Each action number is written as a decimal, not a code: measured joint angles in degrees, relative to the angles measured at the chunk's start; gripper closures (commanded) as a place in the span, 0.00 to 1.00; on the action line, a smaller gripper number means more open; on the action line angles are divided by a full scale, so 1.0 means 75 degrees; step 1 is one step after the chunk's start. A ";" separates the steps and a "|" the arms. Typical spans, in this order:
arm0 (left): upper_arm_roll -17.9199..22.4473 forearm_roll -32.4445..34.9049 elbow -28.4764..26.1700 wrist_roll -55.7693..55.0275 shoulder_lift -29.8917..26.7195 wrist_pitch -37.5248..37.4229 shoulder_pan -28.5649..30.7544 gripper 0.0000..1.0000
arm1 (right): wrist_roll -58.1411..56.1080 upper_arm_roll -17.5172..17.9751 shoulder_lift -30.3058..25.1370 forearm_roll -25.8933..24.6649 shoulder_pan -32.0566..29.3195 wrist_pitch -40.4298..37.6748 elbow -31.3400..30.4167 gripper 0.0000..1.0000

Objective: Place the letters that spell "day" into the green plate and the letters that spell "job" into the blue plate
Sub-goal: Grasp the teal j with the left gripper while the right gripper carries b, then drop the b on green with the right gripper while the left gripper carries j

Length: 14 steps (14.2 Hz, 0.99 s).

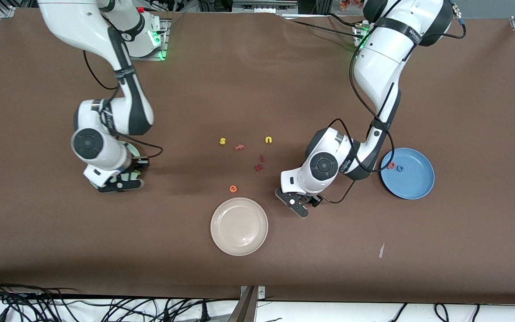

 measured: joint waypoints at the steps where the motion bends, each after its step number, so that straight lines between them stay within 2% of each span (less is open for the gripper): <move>1: 0.0021 0.0000 0.0028 0.0000 0.0039 0.0036 0.0001 0.15 | -0.0336 -0.0095 -0.0143 0.0010 -0.0148 0.0175 -0.0349 0.69; 2: 0.0033 0.0000 0.0052 0.0000 0.0076 0.0064 0.0000 0.18 | -0.0538 -0.0151 -0.0266 0.0011 -0.0260 0.0274 -0.0614 0.16; 3: 0.0035 0.0000 0.0089 -0.0002 0.0110 0.0073 0.0000 0.20 | -0.0606 -0.0158 -0.0335 0.0011 -0.0319 0.0322 -0.0763 0.00; 4: 0.0035 0.0000 0.0126 -0.0012 0.0141 0.0077 -0.0001 0.23 | -0.0611 -0.0154 -0.0372 0.0038 -0.0319 0.0330 -0.0840 0.00; 7: 0.0035 0.0000 0.0230 -0.0129 0.0202 0.0092 -0.0002 0.44 | -0.0611 -0.0095 -0.0497 0.0145 -0.0249 0.0327 -0.0846 0.00; 9: 0.0035 0.0000 0.0267 -0.0198 0.0232 0.0092 -0.0002 0.49 | -0.0611 -0.0096 -0.0799 0.0150 -0.0220 0.0059 -0.0689 0.00; 11: 0.0040 0.0001 0.0300 -0.0296 0.0247 0.0093 -0.0007 0.57 | -0.0612 -0.0139 -0.1239 0.0150 -0.0223 -0.1273 -0.0173 0.00; 14: 0.0060 0.0002 0.0328 -0.0329 0.0251 0.0093 -0.0014 0.79 | -0.0612 -0.0154 -0.1667 0.0149 -0.0226 -0.3408 0.0886 0.00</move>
